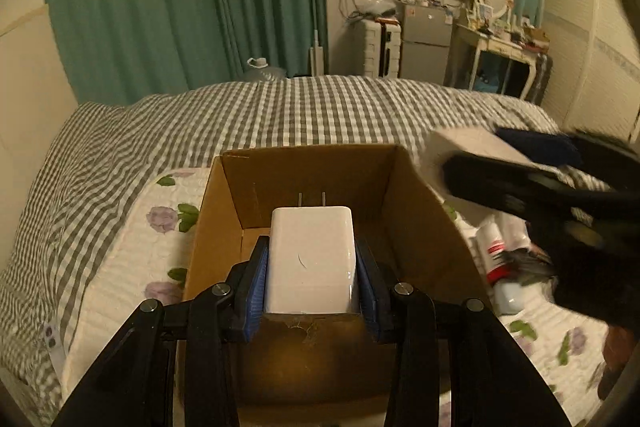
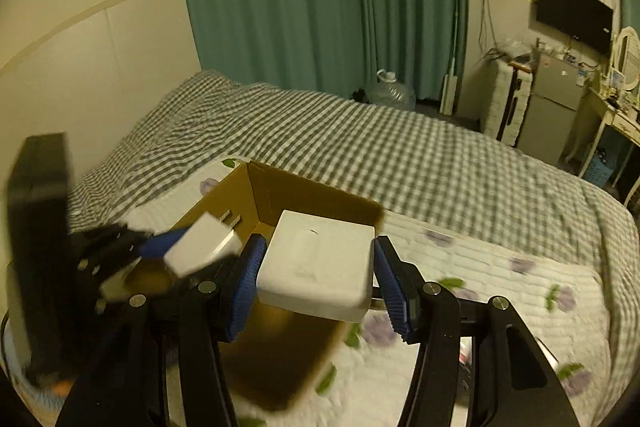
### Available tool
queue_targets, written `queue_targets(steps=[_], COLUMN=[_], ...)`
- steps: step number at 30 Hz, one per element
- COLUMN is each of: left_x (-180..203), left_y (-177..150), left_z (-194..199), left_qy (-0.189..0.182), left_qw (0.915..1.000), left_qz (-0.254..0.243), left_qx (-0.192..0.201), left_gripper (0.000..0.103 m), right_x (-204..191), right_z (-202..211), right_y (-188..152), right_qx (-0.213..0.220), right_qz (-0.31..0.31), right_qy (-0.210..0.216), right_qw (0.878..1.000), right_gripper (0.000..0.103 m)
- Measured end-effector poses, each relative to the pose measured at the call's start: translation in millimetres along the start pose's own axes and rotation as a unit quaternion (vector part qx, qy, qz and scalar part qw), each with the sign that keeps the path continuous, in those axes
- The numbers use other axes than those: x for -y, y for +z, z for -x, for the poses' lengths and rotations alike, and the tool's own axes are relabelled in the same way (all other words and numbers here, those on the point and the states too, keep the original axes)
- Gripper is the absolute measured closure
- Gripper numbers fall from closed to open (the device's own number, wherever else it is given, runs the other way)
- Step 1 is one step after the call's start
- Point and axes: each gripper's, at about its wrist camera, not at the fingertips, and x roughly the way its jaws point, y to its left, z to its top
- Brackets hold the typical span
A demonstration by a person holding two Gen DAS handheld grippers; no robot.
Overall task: Organize rigid objects
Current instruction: 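Carry both white chargers over the cardboard box and open both grippers to drop them, then grasp the light blue earbud case with the left gripper while the right grasps the black power bank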
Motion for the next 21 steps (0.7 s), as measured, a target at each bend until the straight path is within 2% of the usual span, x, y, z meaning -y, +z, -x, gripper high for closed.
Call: queue_targets(steps=[5,7,8,9,10,14,16,17,21], left_x=[-15,-14,-14,-14,-11,0,14,26,70], left_y=[-9,-11,-13,-13,-12,-9,-5,-3,4], left_z=[-8,-7,-4,1,10,36,52,62,81], left_qy=[-0.008,-0.005,-0.003,0.001,0.004,-0.002,-0.003,-0.009,-0.029], left_qw=[0.9999,0.9998,0.9999,0.9999,0.9999,0.9995,0.9992,0.9989,0.9983], left_qz=[0.003,0.003,0.005,0.009,0.013,0.023,0.022,0.019,0.006], left_qx=[-0.013,-0.020,-0.016,-0.006,0.004,0.021,0.035,0.042,0.050], left_gripper=[0.061,0.060,0.055,0.046,0.043,0.038,0.037,0.035,0.033], right_x=[0,6,12,17,22,47,63,71,108], right_z=[-53,-58,-54,-47,-39,11,40,55,111], right_y=[6,2,0,-2,-3,-7,-12,-16,-41], right_qx=[-0.015,-0.014,-0.010,0.001,0.012,0.035,0.036,0.036,0.027], right_qz=[-0.012,-0.029,-0.039,-0.050,-0.059,-0.078,-0.071,-0.069,-0.055], right_qy=[-0.010,-0.005,-0.006,-0.010,-0.012,-0.026,-0.048,-0.063,-0.135], right_qw=[1.000,0.999,0.999,0.999,0.998,0.996,0.996,0.995,0.989], right_gripper=[0.048,0.048,0.040,0.032,0.020,0.019,0.012,0.010,0.010])
